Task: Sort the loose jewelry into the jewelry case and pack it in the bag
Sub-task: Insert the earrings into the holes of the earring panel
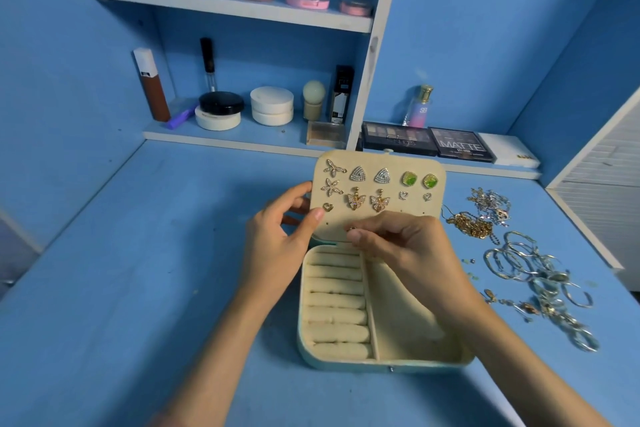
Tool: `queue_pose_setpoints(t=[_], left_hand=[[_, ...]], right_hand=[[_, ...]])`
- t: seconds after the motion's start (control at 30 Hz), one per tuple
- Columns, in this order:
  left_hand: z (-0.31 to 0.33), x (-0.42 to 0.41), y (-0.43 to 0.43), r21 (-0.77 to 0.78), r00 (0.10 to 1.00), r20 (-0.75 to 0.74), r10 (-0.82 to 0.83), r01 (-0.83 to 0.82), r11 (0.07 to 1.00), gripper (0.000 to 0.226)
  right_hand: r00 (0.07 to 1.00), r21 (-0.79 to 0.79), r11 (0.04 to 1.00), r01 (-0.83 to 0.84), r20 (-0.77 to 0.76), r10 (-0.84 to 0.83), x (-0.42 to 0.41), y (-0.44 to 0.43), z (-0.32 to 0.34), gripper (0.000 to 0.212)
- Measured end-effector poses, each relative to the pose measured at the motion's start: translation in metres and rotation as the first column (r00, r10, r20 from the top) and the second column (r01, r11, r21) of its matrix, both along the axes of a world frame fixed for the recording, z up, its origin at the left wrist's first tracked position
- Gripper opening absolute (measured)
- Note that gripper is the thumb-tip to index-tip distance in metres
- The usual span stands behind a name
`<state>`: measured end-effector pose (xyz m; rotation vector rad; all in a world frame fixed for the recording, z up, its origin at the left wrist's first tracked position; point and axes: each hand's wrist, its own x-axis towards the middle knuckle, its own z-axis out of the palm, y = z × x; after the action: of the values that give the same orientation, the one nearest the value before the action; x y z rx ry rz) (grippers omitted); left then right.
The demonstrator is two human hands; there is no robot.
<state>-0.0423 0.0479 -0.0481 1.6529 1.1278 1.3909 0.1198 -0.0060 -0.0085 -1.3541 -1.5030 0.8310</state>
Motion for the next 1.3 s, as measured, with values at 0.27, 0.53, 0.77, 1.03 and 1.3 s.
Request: queue_pose_setpoints(t=[0.27, 0.53, 0.77, 1.03, 1.3], left_hand=[[-0.001, 0.0, 0.0, -0.015, 1.0, 0.003, 0.0, 0.0, 1.0, 0.035], [0.002, 0.0, -0.002, -0.01, 1.0, 0.013, 0.006, -0.006, 1.0, 0.039], [0.002, 0.0, -0.002, 0.006, 1.0, 0.012, 0.003, -0.003, 1.0, 0.043], [0.003, 0.0, -0.002, -0.004, 1.0, 0.012, 0.002, -0.002, 1.0, 0.039], [0.004, 0.0, -0.004, 0.018, 1.0, -0.017, 0.015, -0.014, 1.0, 0.031]], right_hand=[[0.904, 0.238, 0.965, 0.111, 0.379, -0.197, -0.01, 0.008, 0.0, 0.004], [0.931, 0.181, 0.955, 0.235, 0.241, -0.275, -0.007, 0.012, 0.0, 0.004], [0.931, 0.169, 0.95, 0.262, 0.216, -0.295, -0.001, 0.009, -0.001, 0.008], [0.937, 0.141, 0.967, 0.211, 0.253, -0.241, -0.004, 0.012, -0.001, 0.005], [0.874, 0.225, 0.926, 0.304, 0.321, -0.365, -0.01, 0.013, -0.004, 0.008]])
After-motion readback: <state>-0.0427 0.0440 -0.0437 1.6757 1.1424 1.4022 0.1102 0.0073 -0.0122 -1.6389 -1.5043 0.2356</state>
